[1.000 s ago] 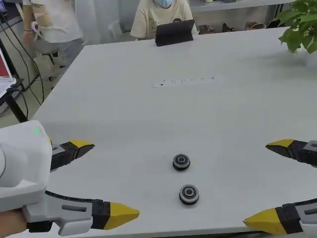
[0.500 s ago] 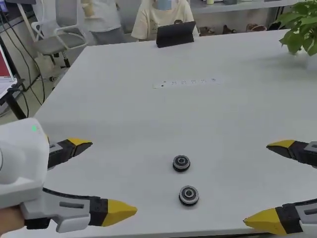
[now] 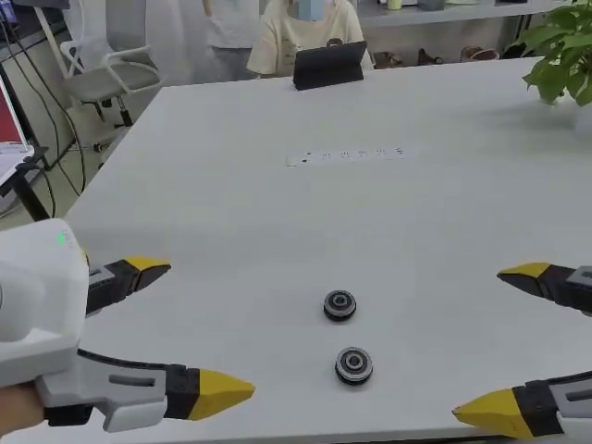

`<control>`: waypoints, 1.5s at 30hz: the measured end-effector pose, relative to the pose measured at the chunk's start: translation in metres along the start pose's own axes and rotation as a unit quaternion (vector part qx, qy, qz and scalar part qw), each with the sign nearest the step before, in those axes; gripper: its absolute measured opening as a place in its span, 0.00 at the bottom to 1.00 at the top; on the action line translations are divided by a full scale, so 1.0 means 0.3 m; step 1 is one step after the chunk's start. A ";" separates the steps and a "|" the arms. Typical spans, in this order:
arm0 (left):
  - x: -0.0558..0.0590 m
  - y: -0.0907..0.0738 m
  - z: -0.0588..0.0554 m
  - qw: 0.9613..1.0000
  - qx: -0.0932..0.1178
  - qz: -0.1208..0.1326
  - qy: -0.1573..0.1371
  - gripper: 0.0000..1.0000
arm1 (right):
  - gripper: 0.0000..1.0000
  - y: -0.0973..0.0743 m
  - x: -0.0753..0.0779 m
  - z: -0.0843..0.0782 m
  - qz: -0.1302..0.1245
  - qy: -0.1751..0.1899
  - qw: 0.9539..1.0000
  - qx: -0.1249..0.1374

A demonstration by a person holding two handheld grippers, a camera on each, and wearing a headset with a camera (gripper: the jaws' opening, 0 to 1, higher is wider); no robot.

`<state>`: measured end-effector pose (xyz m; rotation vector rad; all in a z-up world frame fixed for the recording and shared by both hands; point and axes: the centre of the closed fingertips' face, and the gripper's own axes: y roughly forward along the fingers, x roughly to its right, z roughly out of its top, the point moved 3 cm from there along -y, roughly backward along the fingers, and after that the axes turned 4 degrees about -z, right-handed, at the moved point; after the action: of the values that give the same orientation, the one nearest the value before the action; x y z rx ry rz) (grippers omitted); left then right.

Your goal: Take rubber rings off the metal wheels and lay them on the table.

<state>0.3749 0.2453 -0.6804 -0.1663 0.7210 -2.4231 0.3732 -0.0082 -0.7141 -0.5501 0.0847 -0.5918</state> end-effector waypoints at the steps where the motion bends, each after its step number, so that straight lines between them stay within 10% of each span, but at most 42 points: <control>1: 0.000 0.000 0.000 1.000 0.000 0.000 0.000 0.94 | 0.97 0.000 0.000 0.000 0.000 0.001 1.000 0.000; 45: -0.014 0.037 0.011 1.000 -0.001 -0.009 0.006 0.93 | 0.94 0.038 0.028 0.025 0.018 -0.013 1.000 0.006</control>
<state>0.3848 0.2388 -0.6834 -0.1590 0.7296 -2.4437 0.3877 -0.0013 -0.7129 -0.5425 0.0664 -0.5506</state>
